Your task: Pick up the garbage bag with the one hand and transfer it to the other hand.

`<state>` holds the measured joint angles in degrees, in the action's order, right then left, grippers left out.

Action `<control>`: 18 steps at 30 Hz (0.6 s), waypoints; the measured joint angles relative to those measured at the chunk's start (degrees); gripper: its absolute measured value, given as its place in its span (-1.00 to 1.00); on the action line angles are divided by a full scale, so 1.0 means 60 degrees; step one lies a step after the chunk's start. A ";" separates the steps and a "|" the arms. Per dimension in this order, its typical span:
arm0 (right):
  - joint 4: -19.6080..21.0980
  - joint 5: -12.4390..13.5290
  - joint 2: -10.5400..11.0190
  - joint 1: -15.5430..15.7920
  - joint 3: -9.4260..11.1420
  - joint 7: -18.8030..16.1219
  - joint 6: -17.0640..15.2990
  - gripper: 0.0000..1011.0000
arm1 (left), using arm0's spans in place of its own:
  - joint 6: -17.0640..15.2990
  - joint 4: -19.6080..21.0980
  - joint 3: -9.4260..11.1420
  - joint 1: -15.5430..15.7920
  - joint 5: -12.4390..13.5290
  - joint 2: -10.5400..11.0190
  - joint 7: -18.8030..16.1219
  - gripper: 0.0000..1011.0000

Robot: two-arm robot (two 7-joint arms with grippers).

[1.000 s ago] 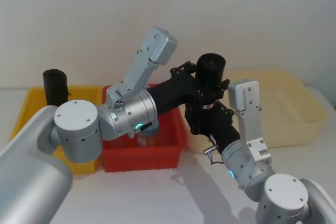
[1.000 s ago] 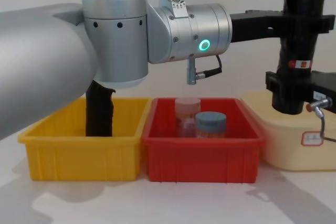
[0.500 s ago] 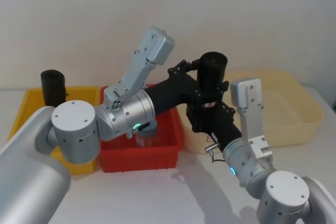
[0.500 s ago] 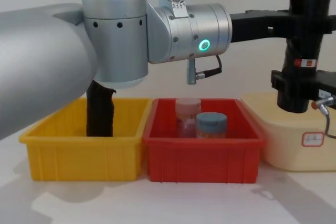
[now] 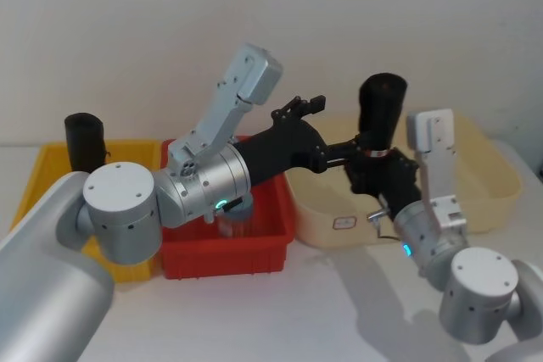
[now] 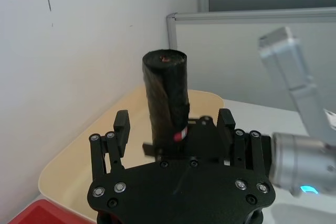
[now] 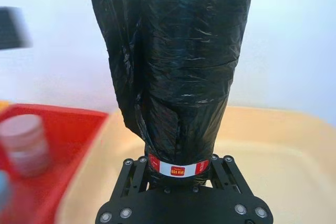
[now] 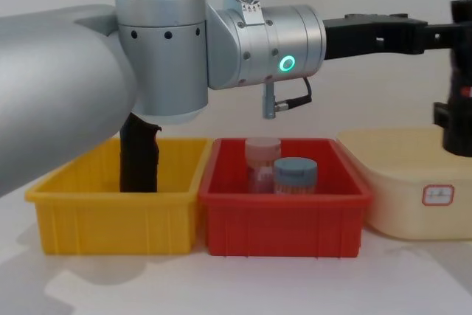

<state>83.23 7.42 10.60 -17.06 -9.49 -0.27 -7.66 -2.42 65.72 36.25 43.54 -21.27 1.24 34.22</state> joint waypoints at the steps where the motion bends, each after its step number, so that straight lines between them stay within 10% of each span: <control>1: -0.0077 -0.0016 0.0016 -0.0053 0.0038 0.0024 0.0003 -0.07 | 0.0000 0.0000 0.0001 0.0001 0.0000 -0.0001 0.0000 0.98; 10: -0.1043 -0.0143 0.0236 -0.0712 0.0573 0.0303 0.0035 -0.07 | 0.0000 0.0000 0.0000 0.0000 0.0000 0.0000 0.0000 0.98; 18: -0.1439 -0.0251 0.0435 -0.1069 0.0827 0.0356 -0.0027 0.42 | 0.0000 0.0002 0.0000 -0.0002 0.0000 0.0008 -0.0009 0.98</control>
<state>74.60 5.91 13.21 -23.48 -4.52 1.87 -7.83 -2.42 65.74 36.24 43.53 -21.27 1.28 34.17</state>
